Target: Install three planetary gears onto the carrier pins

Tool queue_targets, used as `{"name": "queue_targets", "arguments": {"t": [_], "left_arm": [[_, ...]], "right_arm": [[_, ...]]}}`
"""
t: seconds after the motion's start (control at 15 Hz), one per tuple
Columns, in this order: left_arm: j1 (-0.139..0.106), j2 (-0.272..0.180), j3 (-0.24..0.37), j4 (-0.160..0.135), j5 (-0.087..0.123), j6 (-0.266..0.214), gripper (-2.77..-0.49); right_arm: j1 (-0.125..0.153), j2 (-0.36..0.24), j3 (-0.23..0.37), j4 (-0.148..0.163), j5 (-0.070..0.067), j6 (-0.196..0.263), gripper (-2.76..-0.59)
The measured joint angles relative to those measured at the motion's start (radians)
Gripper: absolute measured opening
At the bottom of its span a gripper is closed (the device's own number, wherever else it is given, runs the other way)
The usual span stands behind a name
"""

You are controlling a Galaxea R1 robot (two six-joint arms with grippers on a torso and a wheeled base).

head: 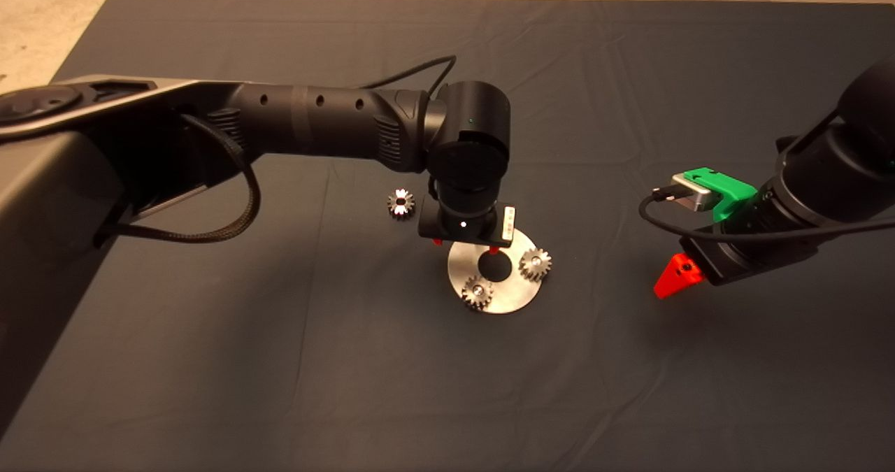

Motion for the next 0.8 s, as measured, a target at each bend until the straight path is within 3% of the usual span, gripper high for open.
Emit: {"name": "queue_targets", "arguments": {"t": [0.47, 0.8], "left_arm": [[-0.013, -0.027, -0.179, 0.0, -0.001, 0.112, -1.35], [-0.024, -0.07, -0.221, -0.001, 0.0, 0.153, -1.2]], "right_arm": [[-0.001, 0.002, 0.0, 0.0, 0.0, 0.021, -0.89], [-0.001, 0.002, 0.0, 0.0, 0.0, 0.029, -0.89]]}}
